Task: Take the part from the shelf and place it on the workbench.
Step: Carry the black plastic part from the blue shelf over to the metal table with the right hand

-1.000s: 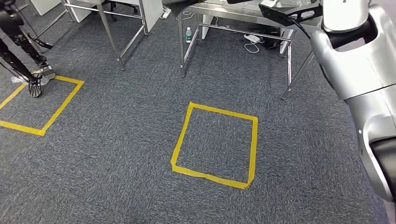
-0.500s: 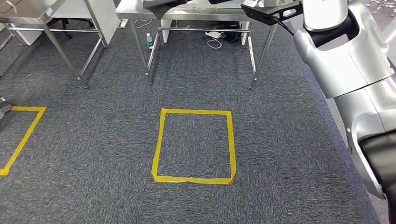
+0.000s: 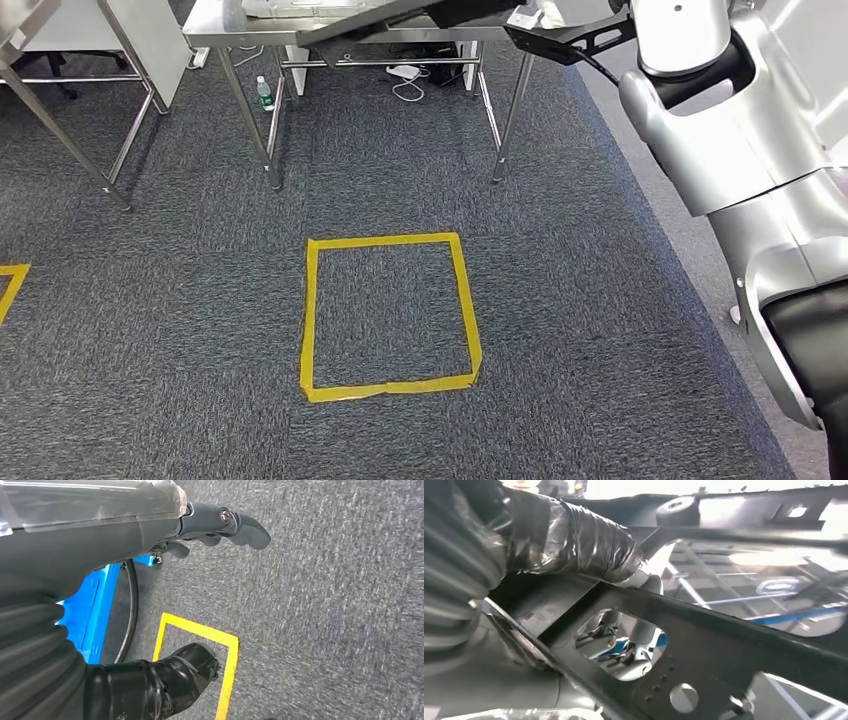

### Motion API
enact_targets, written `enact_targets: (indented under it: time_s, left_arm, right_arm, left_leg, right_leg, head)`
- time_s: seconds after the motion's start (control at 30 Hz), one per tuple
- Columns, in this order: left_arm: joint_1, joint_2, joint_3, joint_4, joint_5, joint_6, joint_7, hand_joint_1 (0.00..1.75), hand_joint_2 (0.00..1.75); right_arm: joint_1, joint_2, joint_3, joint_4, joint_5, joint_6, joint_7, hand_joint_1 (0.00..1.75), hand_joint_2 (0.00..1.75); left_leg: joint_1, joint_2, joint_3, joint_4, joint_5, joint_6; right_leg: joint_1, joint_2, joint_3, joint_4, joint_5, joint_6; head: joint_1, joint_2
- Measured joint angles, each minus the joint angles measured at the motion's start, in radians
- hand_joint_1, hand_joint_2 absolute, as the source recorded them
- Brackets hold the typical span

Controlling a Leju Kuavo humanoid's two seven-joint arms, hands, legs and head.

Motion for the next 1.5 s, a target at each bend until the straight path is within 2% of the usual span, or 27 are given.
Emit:
enact_targets:
  time_s: [0.07,0.1,0.17,0.27,0.33,0.4,0.43,0.47,0.53,0.6,0.63,0.77,0.83,0.93,0.97,1.0,1.03,1.1,1.13,1.17,1.23,1.27,1.33,1.37,1.43,1.47,1.5]
  left_arm:
    - [0.000,-0.001,0.000,0.000,-0.004,-0.001,-0.003,0.00,1.75]
    - [0.000,-0.001,0.000,0.000,-0.005,-0.001,-0.004,0.00,1.75]
    - [-0.001,-0.002,0.000,0.000,-0.007,-0.002,-0.005,0.00,1.75]
    - [-0.004,-0.004,0.000,0.000,-0.007,0.000,0.006,0.00,1.75]
    - [-0.004,-0.004,0.001,0.000,-0.007,0.004,0.015,0.00,1.75]
    - [-0.002,-0.003,0.001,0.000,-0.009,0.010,0.019,0.00,1.75]
    - [-0.002,-0.003,0.001,0.000,-0.010,0.013,0.020,0.00,1.75]
    - [-0.001,-0.002,0.001,0.000,-0.012,0.017,0.020,0.00,1.75]
    - [-0.001,-0.001,0.001,0.000,-0.016,0.022,0.021,0.00,1.75]
    - [0.000,0.001,0.001,0.000,-0.019,0.025,0.021,0.00,1.75]
    - [0.000,0.002,0.001,0.000,-0.021,0.026,0.021,0.00,1.75]
    - [0.001,0.002,0.002,0.000,-0.022,0.028,0.015,0.00,1.75]
    - [0.003,0.002,0.002,0.000,-0.022,0.029,0.012,0.00,1.75]
    - [0.003,0.002,0.002,0.000,-0.022,0.029,0.011,0.00,1.75]
    - [0.004,0.002,0.002,0.000,-0.022,0.029,0.010,0.00,1.75]
    - [0.006,0.002,0.002,0.000,-0.022,0.029,0.010,0.00,1.75]
    - [0.007,0.002,0.003,0.000,-0.022,0.029,0.011,0.00,1.75]
    - [0.010,0.001,0.003,0.000,-0.022,0.029,0.011,0.00,1.75]
    - [0.009,0.001,0.003,0.000,-0.023,0.029,0.012,0.00,1.75]
    - [0.009,0.001,0.003,0.000,-0.023,0.029,0.013,0.00,1.75]
    - [0.006,0.001,0.004,0.000,-0.023,0.029,0.015,0.00,1.75]
    - [0.004,0.000,0.005,0.000,-0.023,0.030,0.017,0.00,1.75]
    - [0.000,-0.001,0.005,0.000,-0.023,0.030,0.020,0.00,1.75]
    - [-0.001,-0.001,0.005,0.000,-0.022,0.030,0.023,0.00,1.75]
    - [0.000,0.000,0.005,0.000,-0.021,0.031,0.030,0.00,1.75]
    - [0.001,0.000,0.005,0.000,-0.020,0.032,0.036,0.00,1.75]
    - [0.002,0.000,0.005,0.000,-0.019,0.033,0.042,0.00,1.75]
  right_arm:
    - [-0.002,0.001,0.002,0.002,0.000,0.002,0.000,1.75,1.75]
    - [-0.003,0.005,0.003,0.002,0.000,0.003,0.000,1.75,1.75]
    - [-0.006,0.012,0.004,0.003,0.000,0.005,-0.002,1.75,1.75]
    - [-0.007,0.023,0.007,0.006,0.000,0.004,-0.010,1.75,1.75]
    - [-0.007,0.031,0.008,0.008,0.000,0.002,-0.015,1.75,1.75]
    - [-0.004,0.036,0.008,0.013,0.000,0.000,-0.018,1.75,1.75]
    - [-0.003,0.039,0.008,0.015,0.000,0.000,-0.020,1.75,1.75]
    - [-0.001,0.041,0.008,0.017,0.000,-0.001,-0.021,1.75,1.75]
    - [0.001,0.043,0.008,0.019,0.000,-0.001,-0.023,1.75,1.75]
    - [0.000,0.042,0.008,0.021,0.000,-0.002,-0.025,1.75,1.75]
    - [0.000,0.042,0.008,0.022,0.000,-0.003,-0.025,1.75,1.75]
    - [0.001,0.040,0.008,0.023,0.000,-0.007,-0.026,1.75,1.75]
    - [0.002,0.037,0.008,0.023,0.000,-0.007,-0.027,1.75,1.75]
    - [0.011,0.033,0.007,0.025,0.000,-0.008,-0.029,1.75,1.75]
    - [0.015,0.032,0.007,0.027,0.000,-0.009,-0.028,1.75,1.75]
    - [0.019,0.030,0.007,0.029,0.000,-0.008,-0.029,1.75,1.75]
    - [0.024,0.029,0.008,0.031,0.000,-0.008,-0.029,1.75,1.75]
    - [0.033,0.023,0.007,0.037,0.000,-0.008,-0.031,1.75,1.75]
    - [0.036,0.020,0.007,0.038,0.000,-0.007,-0.033,1.75,1.75]
    - [0.035,0.018,0.007,0.038,0.000,-0.007,-0.034,1.75,1.75]
    - [0.019,0.019,0.006,0.032,0.000,-0.008,-0.035,1.75,1.75]
    - [0.009,0.019,0.005,0.029,0.000,-0.008,-0.036,1.75,1.75]
    - [-0.007,0.021,0.002,0.027,0.000,-0.009,-0.037,1.75,1.75]
    - [-0.009,0.021,0.000,0.028,0.000,-0.009,-0.038,1.75,1.75]
    - [-0.004,0.024,0.000,0.028,0.000,-0.008,-0.041,1.75,1.75]
    - [-0.001,0.025,0.000,0.029,0.000,-0.008,-0.043,1.75,1.75]
    - [0.000,0.026,0.000,0.030,0.000,-0.008,-0.044,1.75,1.75]
  left_leg:
    - [-0.001,0.004,0.006,0.003,-0.008,-0.009]
    - [-0.002,0.006,0.008,0.004,-0.011,-0.014]
    - [-0.004,0.010,0.010,0.002,-0.014,-0.026]
    - [0.000,0.011,0.009,0.017,-0.032,-0.042]
    - [0.000,0.009,-0.036,0.110,-0.079,-0.047]
    - [-0.001,0.008,-0.111,0.244,-0.125,-0.050]
    - [-0.001,0.007,-0.138,0.283,-0.128,-0.050]
    - [-0.001,0.007,-0.149,0.289,-0.112,-0.049]
    - [-0.003,0.006,-0.109,0.183,-0.035,-0.041]
    - [-0.007,0.004,-0.049,0.057,0.009,-0.030]
    - [-0.010,0.003,-0.032,0.024,0.009,-0.025]
    - [-0.009,0.004,0.010,-0.011,-0.008,-0.001]
    - [-0.008,0.004,0.040,-0.020,-0.020,0.008]
    - [-0.008,0.003,0.079,-0.023,-0.052,0.009]
    - [-0.008,0.001,0.098,-0.024,-0.066,0.007]
    - [-0.008,0.000,0.120,-0.027,-0.080,0.005]
    - [-0.008,-0.001,0.143,-0.033,-0.094,0.003]
    - [-0.008,-0.003,0.190,-0.051,-0.120,-0.002]
    - [-0.008,-0.003,0.212,-0.064,-0.135,-0.006]
    - [-0.008,-0.003,0.236,-0.071,-0.141,-0.012]
    - [-0.006,0.000,0.258,-0.053,-0.128,-0.025]
    - [-0.005,0.001,0.247,-0.012,-0.105,-0.029]
    - [-0.003,0.002,0.167,0.118,-0.091,-0.032]
    - [-0.004,0.002,0.116,0.184,-0.113,-0.032]
    - [-0.008,0.002,0.026,0.253,-0.208,-0.028]
    - [-0.012,0.002,-0.005,0.249,-0.252,-0.024]
    - [-0.016,0.002,-0.027,0.222,-0.269,-0.019]
  right_leg:
    - [0.001,-0.008,0.070,-0.139,0.058,-0.003]
    - [0.004,-0.010,0.095,-0.187,0.071,-0.006]
    - [0.012,-0.007,0.106,-0.210,0.068,-0.013]
    - [0.010,-0.003,0.117,-0.222,0.068,-0.031]
    - [0.007,-0.002,0.127,-0.231,0.067,-0.044]
    - [0.010,0.002,0.129,-0.229,0.062,-0.053]
    - [0.012,0.005,0.131,-0.228,0.056,-0.055]
    - [0.013,0.008,0.134,-0.227,0.051,-0.056]
    - [0.015,0.013,0.148,-0.223,0.035,-0.052]
    - [0.019,0.015,0.159,-0.219,0.020,-0.043]
    - [0.020,0.016,0.163,-0.220,0.015,-0.037]
    - [0.020,0.014,0.169,-0.193,0.020,-0.015]
    - [0.016,0.009,0.120,-0.110,0.008,-0.007]
    - [0.012,0.006,-0.005,0.041,-0.050,0.002]
    - [0.010,0.005,-0.029,0.045,-0.064,0.003]
    - [0.009,0.004,-0.038,0.019,-0.060,0.001]
    - [0.008,0.002,-0.034,-0.037,-0.028,-0.003]
    - [0.012,-0.007,-0.011,-0.176,0.107,-0.011]
    - [0.017,-0.012,0.002,-0.221,0.159,-0.015]
    - [0.022,-0.013,0.015,-0.247,0.186,-0.019]
    - [0.026,-0.006,0.046,-0.255,0.165,-0.033]
    - [0.025,-0.002,0.062,-0.259,0.155,-0.042]
    - [0.025,0.003,0.092,-0.263,0.140,-0.059]
    - [0.027,0.005,0.103,-0.263,0.131,-0.064]
    - [0.030,0.013,0.126,-0.262,0.114,-0.067]
    - [0.032,0.017,0.138,-0.261,0.105,-0.068]
    - [0.034,0.020,0.150,-0.260,0.093,-0.069]
  head:
    - [0.000,0.000]
    - [0.000,0.000]
    - [-0.001,0.000]
    - [-0.001,0.000]
    - [-0.002,0.000]
    - [-0.002,0.000]
    - [-0.002,0.000]
    - [-0.002,0.000]
    - [-0.002,0.000]
    - [-0.002,0.000]
    - [-0.002,0.000]
    - [0.000,0.000]
    - [0.000,0.000]
    - [0.000,0.000]
    - [0.000,0.000]
    - [0.000,0.000]
    - [0.000,0.000]
    - [0.000,0.000]
    - [0.000,0.000]
    - [0.000,0.000]
    - [-0.001,0.000]
    - [-0.002,0.000]
    - [-0.003,0.000]
    - [-0.004,0.000]
    - [-0.005,0.000]
    - [-0.005,0.000]
    - [-0.005,0.000]
